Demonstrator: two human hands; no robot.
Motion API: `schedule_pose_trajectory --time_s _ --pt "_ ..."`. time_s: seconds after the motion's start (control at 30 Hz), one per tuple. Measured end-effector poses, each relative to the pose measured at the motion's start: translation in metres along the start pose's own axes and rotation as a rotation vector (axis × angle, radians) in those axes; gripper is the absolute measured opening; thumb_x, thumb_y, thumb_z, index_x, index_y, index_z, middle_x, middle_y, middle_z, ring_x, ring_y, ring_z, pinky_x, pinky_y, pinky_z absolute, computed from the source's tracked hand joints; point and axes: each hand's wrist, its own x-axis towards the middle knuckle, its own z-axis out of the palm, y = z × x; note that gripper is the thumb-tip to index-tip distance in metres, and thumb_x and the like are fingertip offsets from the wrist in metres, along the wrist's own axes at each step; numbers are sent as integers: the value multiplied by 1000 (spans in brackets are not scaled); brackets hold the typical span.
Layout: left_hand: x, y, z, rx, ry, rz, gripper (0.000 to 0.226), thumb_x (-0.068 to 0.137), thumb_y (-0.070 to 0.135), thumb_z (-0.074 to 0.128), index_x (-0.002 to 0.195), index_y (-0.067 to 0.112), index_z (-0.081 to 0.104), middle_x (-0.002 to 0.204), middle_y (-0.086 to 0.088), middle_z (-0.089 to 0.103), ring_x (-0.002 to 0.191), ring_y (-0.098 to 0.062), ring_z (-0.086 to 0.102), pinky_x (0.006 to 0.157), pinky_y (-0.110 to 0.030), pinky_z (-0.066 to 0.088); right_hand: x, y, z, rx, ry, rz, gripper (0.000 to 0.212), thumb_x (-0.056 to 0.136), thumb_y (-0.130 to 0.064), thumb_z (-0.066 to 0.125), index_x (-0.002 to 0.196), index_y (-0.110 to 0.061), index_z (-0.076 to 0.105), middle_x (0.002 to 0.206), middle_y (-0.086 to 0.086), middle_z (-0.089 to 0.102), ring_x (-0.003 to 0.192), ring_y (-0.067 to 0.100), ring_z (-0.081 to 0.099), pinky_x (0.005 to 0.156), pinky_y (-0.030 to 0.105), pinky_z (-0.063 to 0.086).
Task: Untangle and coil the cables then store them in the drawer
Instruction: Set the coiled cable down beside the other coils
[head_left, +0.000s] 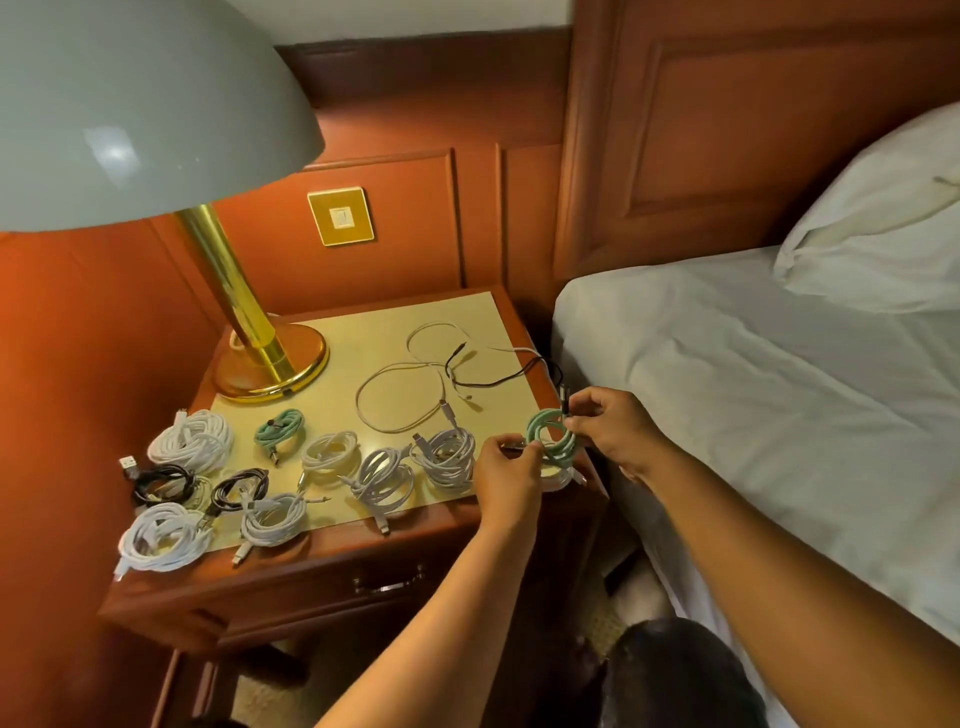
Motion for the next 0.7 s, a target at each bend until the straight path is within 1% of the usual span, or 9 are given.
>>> schedule_pose_trajectory --time_s 0.07,0.13,0.2,0.3,0.4,0.5,0.6,0.63,0.7 --pt "1 -5 2 64 26 12 16 85 20 69 98 18 59 99 -6 66 92 -22 65 86 -41 55 9 7 3 -5 -35 4 18 87 3 65 99 -10 63 96 8 65 92 22 64 78 31 56" --pt "1 -5 2 140 33 34 16 86 17 68 98 19 58 99 -4 65 94 -20 64 88 -39 54 15 13 7 -27 -55 2 17 86 2 66 98 -10 63 96 8 66 96 24 65 87 38 56" --pt "2 -4 2 227 38 84 18 87 16 66 103 17 59 103 -4 65 97 -19 63 89 -36 53 17 17 10 -36 -69 -1 17 86 1 67 99 -10 64 98 9 67 98 24 64 93 42 54" --pt "1 -5 0 354 43 160 29 87 13 63 116 8 61 110 -6 64 97 -15 58 85 -26 48 18 19 12 -50 -58 -4 18 85 -1 69 99 -13 65 100 7 67 100 23 65 94 43 54" --pt "-4 -7 -3 412 38 190 32 89 10 60 121 5 58 115 -7 62 94 -10 51 82 -21 42 16 19 13 -65 -65 -3 19 86 -3 69 99 -15 66 101 6 67 101 23 65 94 43 54" --pt "-8 -5 -5 407 28 206 37 89 9 58 126 6 53 120 -9 60 104 -15 55 88 -23 44 14 19 13 -91 -80 -11 17 87 -5 68 99 -18 66 103 6 69 101 22 66 93 45 54" --pt "-12 -4 -7 404 -1 219 39 89 9 57 128 7 50 121 -9 60 110 -20 57 93 -28 48 12 16 12 -124 -74 -21 20 91 -5 63 109 -12 67 105 5 67 104 21 64 95 43 53" --pt "-12 -4 -8 410 -12 217 39 89 9 57 128 8 51 122 -10 60 109 -20 57 93 -29 48 11 15 11 -137 -72 -20 21 91 -4 61 112 -10 66 105 6 67 105 21 63 95 42 53" --pt "-12 -4 -11 434 -29 210 37 90 9 56 127 7 52 122 -9 60 108 -19 57 89 -25 46 9 14 10 -156 -78 -14 23 92 -5 60 114 -8 65 108 7 66 106 22 62 96 41 52"
